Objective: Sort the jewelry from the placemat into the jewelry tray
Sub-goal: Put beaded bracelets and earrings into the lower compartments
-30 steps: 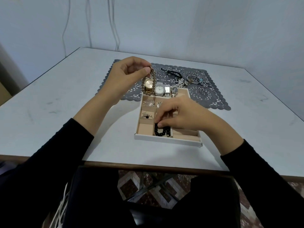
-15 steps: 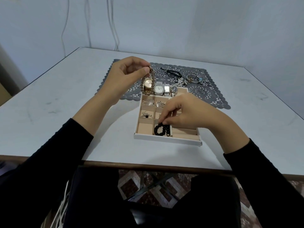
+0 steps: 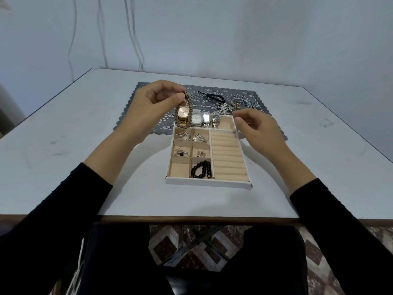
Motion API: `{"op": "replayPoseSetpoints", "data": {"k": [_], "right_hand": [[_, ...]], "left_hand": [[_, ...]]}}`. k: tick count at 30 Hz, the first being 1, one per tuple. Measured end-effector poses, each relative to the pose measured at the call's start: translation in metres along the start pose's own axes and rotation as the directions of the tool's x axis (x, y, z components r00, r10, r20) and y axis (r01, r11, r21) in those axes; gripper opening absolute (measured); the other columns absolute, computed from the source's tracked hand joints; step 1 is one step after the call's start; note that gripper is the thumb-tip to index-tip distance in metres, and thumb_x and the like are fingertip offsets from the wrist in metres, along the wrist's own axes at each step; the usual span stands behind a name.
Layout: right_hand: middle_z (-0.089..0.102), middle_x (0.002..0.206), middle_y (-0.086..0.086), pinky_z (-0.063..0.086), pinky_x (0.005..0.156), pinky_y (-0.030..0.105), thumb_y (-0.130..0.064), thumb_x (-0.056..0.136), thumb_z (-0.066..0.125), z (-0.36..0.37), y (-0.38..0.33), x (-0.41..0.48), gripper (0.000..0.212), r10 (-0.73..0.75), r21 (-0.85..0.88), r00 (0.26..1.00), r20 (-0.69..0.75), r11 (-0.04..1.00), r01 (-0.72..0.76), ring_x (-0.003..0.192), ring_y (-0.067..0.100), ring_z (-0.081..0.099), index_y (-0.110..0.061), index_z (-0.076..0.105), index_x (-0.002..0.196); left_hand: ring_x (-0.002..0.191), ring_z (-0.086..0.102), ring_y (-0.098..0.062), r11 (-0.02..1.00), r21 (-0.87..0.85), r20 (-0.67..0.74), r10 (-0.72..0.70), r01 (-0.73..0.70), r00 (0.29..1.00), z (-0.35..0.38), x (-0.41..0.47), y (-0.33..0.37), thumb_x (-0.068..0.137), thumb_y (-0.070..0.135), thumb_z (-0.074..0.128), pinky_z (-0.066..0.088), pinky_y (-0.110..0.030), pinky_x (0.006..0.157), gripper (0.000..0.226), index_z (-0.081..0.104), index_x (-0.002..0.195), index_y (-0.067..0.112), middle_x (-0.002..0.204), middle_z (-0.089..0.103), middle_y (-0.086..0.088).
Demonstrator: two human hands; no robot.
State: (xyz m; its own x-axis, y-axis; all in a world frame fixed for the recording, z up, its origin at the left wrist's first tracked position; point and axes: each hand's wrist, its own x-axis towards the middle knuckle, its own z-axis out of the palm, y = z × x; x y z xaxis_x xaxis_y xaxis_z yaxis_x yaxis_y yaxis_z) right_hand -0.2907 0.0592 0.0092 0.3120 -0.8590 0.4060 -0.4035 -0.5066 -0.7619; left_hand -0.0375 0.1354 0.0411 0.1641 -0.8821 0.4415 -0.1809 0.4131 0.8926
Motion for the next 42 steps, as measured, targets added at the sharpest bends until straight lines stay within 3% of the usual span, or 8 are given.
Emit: {"op": "replayPoseSetpoints", "data": {"k": [4,8,12,17,24,35,39,42], "right_hand": [[0.064,0.119,-0.001,0.044,0.093,0.025,-0.027,0.096,0.051,-0.001,0.02,0.001,0.031,0.074,-0.274,0.997,-0.035,0.958,-0.081,0.109,0.013,0.057,-0.014,0.06,0.123],[0.063,0.117,0.01,0.034,0.077,0.022,-0.027,0.097,0.048,0.001,0.036,0.004,0.033,0.111,-0.449,0.992,0.065,0.891,-0.07,0.106,0.024,0.056,-0.007,0.058,0.122],[0.06,0.093,0.01,0.023,0.064,0.027,-0.026,0.097,0.046,0.005,0.042,0.002,0.025,0.054,-0.497,0.993,0.103,0.868,0.005,0.088,0.025,0.053,-0.004,0.058,0.097],[0.058,0.091,0.009,0.029,0.066,0.031,-0.027,0.098,0.044,0.006,0.041,0.002,0.027,0.044,-0.519,0.992,0.121,0.855,0.025,0.086,0.024,0.051,-0.003,0.057,0.095],[0.057,0.089,0.008,0.028,0.066,0.031,-0.027,0.098,0.043,0.006,0.041,0.001,0.027,0.032,-0.526,0.99,0.135,0.849,0.044,0.084,0.023,0.05,-0.005,0.055,0.091],[0.058,0.093,0.01,0.034,0.069,0.033,-0.029,0.099,0.042,0.005,0.043,0.002,0.028,0.023,-0.521,0.989,0.144,0.851,0.056,0.087,0.024,0.051,-0.004,0.056,0.096],[0.059,0.094,0.009,0.031,0.068,0.031,-0.03,0.099,0.042,0.005,0.044,0.003,0.028,0.019,-0.525,0.989,0.148,0.849,0.063,0.087,0.023,0.051,-0.005,0.057,0.098],[0.058,0.094,0.008,0.029,0.068,0.029,-0.029,0.099,0.042,0.005,0.044,0.003,0.028,0.017,-0.521,0.989,0.148,0.851,0.064,0.085,0.02,0.048,-0.006,0.057,0.098]], "left_hand": [[0.086,0.07,-0.013,1.0,-0.02,0.015,0.004,-0.004,1.0,0.004,-0.004,0.003,0.088,0.01,0.068,0.051,-0.022,0.084,0.012,0.069,0.099,0.014,0.087,0.075,0.005],[0.087,0.07,-0.013,0.997,-0.08,0.031,-0.01,0.012,0.999,0.008,-0.011,0.006,0.082,0.017,0.069,0.051,-0.021,0.084,0.017,0.068,0.099,0.016,0.087,0.074,0.007],[0.087,0.069,-0.015,0.988,-0.148,0.064,-0.029,0.038,0.998,0.008,-0.021,0.009,0.08,0.019,0.074,0.051,-0.021,0.084,0.016,0.07,0.095,0.019,0.089,0.074,0.003],[0.085,0.069,-0.015,0.976,-0.207,0.083,-0.045,0.061,0.996,0.006,-0.038,0.015,0.082,0.011,0.065,0.051,-0.019,0.08,0.015,0.072,0.09,0.021,0.089,0.074,0.001],[0.086,0.07,-0.014,0.981,-0.17,0.16,-0.068,0.095,0.985,-0.002,-0.059,0.015,0.074,0.025,0.08,0.052,-0.023,0.085,0.017,0.074,0.09,0.023,0.087,0.074,0.0],[0.089,0.071,-0.011,0.988,-0.029,0.164,-0.147,0.154,0.975,-0.003,-0.072,0.008,0.079,0.014,0.068,0.051,-0.016,0.082,0.018,0.074,0.095,0.02,0.09,0.076,-0.001],[0.092,0.071,-0.007,0.987,0.114,0.192,-0.136,0.115,0.972,-0.003,-0.068,0.013,0.086,0.007,0.065,0.05,-0.013,0.081,0.018,0.071,0.101,0.015,0.091,0.077,0.002],[0.094,0.071,-0.008,0.963,0.262,0.187,-0.112,0.06,0.976,-0.005,-0.062,0.014,0.087,0.01,0.067,0.053,-0.019,0.086,0.016,0.072,0.1,0.017,0.094,0.076,0.005]]}}
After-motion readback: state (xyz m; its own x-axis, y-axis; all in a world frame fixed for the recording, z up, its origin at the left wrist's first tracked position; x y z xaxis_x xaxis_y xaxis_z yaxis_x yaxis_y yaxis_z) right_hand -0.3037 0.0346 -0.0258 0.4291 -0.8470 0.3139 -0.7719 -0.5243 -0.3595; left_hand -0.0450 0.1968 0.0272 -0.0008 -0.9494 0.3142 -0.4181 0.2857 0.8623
